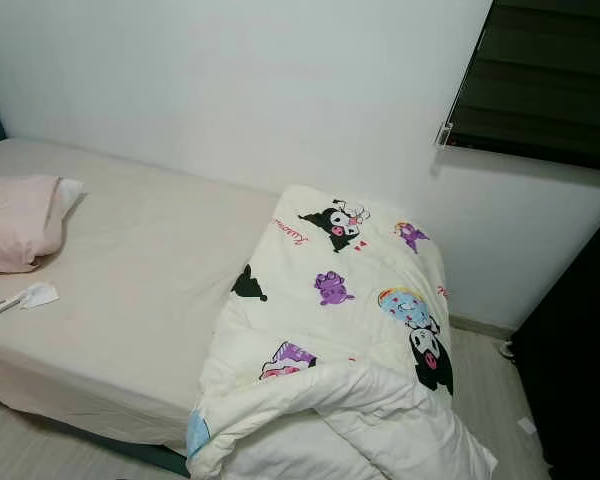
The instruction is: Clean up the room
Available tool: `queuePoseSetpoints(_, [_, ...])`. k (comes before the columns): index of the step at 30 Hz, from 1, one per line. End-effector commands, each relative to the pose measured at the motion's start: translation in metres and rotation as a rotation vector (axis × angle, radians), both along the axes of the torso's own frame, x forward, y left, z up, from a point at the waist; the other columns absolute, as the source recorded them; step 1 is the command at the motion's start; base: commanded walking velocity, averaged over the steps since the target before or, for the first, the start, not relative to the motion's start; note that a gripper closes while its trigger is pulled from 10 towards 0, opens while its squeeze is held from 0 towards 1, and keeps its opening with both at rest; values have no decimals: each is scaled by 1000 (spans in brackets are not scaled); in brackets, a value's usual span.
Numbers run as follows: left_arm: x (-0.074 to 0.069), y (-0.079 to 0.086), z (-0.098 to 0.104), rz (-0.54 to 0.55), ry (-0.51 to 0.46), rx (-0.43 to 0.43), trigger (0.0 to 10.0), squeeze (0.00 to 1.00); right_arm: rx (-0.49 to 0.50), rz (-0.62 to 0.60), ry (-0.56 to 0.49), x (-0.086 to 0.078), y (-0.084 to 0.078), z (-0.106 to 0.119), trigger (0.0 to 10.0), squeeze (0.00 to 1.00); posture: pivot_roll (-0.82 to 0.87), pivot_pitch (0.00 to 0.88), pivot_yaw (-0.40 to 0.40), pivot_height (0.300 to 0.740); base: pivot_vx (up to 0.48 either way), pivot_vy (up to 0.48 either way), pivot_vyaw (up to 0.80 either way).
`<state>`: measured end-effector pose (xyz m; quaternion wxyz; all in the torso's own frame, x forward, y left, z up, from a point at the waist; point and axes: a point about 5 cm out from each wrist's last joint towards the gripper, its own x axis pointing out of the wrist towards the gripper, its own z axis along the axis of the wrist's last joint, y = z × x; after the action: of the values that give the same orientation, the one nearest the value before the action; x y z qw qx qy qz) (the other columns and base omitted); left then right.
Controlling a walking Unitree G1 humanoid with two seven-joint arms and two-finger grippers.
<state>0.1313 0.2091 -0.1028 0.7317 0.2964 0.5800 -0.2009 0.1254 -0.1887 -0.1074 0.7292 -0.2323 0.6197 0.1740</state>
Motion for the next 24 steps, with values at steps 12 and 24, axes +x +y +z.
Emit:
queuePoseSetpoints(12, [0, -26, -3, -50, 7, -84, 10000, 0, 89, 22, 38, -11, 22, -5, 10000, 0, 51, 0, -93, 740, 0, 0, 0])
queuePoseSetpoints(24, [-3, -25, -4, -57, 19, -80, 10000, 0, 89, 30, 42, -13, 23, -6, 10000, 0, 56, 0, -89, 740, 0, 0, 0])
